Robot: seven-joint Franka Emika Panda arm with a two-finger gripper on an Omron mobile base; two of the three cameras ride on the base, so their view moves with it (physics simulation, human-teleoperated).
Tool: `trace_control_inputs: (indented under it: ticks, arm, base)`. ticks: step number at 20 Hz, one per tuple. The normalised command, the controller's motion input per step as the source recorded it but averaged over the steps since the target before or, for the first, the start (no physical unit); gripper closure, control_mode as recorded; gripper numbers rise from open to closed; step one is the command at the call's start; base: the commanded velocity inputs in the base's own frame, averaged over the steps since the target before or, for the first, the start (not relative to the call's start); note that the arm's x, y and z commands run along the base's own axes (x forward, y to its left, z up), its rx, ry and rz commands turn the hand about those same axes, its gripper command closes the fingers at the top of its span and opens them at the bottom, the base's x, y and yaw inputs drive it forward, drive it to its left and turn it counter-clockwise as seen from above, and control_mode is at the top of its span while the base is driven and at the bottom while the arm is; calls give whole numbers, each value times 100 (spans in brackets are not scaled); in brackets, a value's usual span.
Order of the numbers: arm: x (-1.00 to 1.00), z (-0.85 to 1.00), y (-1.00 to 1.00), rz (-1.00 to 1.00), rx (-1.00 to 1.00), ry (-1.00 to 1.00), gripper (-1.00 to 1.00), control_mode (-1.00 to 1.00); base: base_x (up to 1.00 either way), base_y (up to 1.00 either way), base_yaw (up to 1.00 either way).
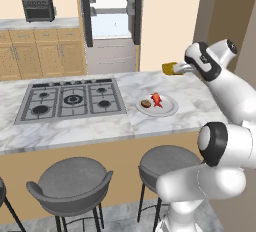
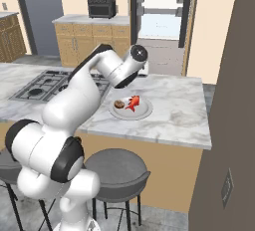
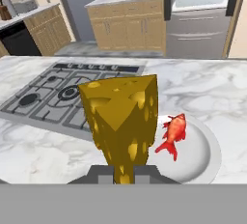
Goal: Take the cheese, fish, and mushroom from the fridge and place them on the plate on the dining counter to create an appetizer plate.
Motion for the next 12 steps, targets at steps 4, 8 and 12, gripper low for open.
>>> trace_control_inputs:
  ticks: [4, 8, 12]
  arm:
    - [29, -60, -20, 0, -6, 4, 100, -100]
    - [29, -64, -18, 0, -4, 4, 100, -100]
    - [34, -64, -20, 0, -4, 5, 100, -100]
  base:
    - [0, 0, 0]
    - [0, 0, 0]
    - [0, 0, 0]
